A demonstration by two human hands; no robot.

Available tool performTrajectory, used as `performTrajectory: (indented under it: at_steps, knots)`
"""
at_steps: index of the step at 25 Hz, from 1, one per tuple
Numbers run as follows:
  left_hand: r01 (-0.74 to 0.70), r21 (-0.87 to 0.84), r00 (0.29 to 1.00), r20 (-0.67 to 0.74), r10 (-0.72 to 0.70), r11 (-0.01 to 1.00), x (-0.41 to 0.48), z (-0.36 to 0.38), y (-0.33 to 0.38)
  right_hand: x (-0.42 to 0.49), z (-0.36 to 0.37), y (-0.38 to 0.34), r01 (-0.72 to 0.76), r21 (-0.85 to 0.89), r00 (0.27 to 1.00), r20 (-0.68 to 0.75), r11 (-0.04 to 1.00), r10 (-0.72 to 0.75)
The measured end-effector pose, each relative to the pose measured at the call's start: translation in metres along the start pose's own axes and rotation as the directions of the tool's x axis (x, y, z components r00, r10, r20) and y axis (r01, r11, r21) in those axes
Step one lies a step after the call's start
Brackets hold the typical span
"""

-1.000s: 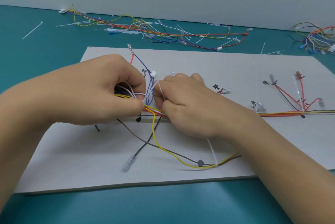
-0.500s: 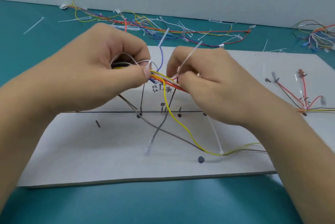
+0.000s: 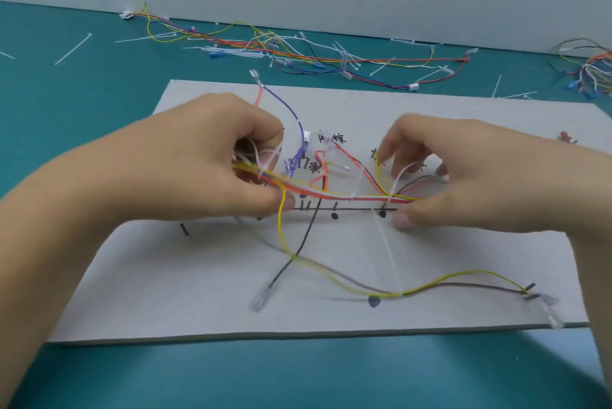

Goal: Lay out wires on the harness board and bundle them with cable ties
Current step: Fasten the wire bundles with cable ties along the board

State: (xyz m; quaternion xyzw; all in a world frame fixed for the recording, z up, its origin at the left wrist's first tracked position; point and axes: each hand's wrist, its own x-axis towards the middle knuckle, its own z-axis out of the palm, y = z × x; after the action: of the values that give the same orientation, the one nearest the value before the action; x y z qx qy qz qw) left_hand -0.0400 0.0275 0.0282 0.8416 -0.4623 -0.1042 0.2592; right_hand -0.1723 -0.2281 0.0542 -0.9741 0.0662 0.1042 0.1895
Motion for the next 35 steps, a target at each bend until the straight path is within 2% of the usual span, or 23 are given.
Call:
performTrajectory:
  at_steps: [5, 10, 16, 19, 22, 24, 26, 29, 31, 32, 35]
  knots:
    - [-0.085, 0.102, 0.995, -0.037, 0.089, 0.991, 0.004, 0.011, 0.001, 0.003, 0.006, -0.005, 0.057, -0.034, 0.997, -0.054, 0.998, -0.059]
    - [-0.122, 0.036, 0.991, -0.043, 0.124, 0.992, 0.002, 0.019, 0.012, 0.004, 0.010, -0.008, 0.114, -0.051, 0.988, -0.095, 0.992, -0.118]
    - [-0.050, -0.011, 0.997, 0.066, 0.051, 0.999, -0.002, 0.003, 0.013, 0.002, 0.023, -0.021, 0.144, -0.097, 0.974, -0.164, 0.985, -0.158]
    - [0.025, 0.044, 0.993, 0.115, -0.030, 0.999, -0.006, -0.013, 0.004, 0.012, 0.032, -0.037, 0.159, -0.096, 0.964, -0.198, 0.983, -0.176]
    - [0.095, 0.075, 0.995, 0.032, -0.098, 0.993, -0.011, -0.035, -0.011, 0.033, 0.045, -0.059, 0.110, 0.028, 0.973, -0.205, 0.994, -0.102]
    - [0.102, 0.049, 0.995, 0.010, -0.103, 0.994, -0.014, -0.040, -0.017, 0.045, 0.044, -0.066, 0.021, 0.213, 0.986, -0.164, 0.977, 0.015]
    - [0.062, 0.017, 0.998, 0.007, -0.062, 0.998, -0.014, -0.038, -0.015, 0.049, 0.038, -0.065, 0.003, 0.417, 0.982, -0.172, 0.909, 0.076]
    - [-0.002, -0.069, 1.000, 0.005, 0.002, 0.998, -0.009, -0.028, -0.005, 0.049, 0.024, -0.065, 0.119, 0.548, 0.917, -0.381, 0.828, 0.120]
    - [-0.026, -0.119, 0.999, -0.026, 0.023, 0.993, -0.004, -0.019, -0.002, 0.043, 0.015, -0.061, 0.229, 0.465, 0.853, -0.519, 0.855, 0.054]
    - [-0.038, -0.128, 0.999, -0.044, 0.032, 0.991, -0.002, -0.013, -0.001, 0.038, 0.011, -0.058, 0.249, 0.402, 0.843, -0.539, 0.881, 0.008]
    - [-0.068, -0.119, 0.995, -0.083, 0.058, 0.991, 0.001, 0.003, 0.004, 0.021, 0.010, -0.041, 0.180, 0.238, 0.893, -0.447, 0.954, -0.058]
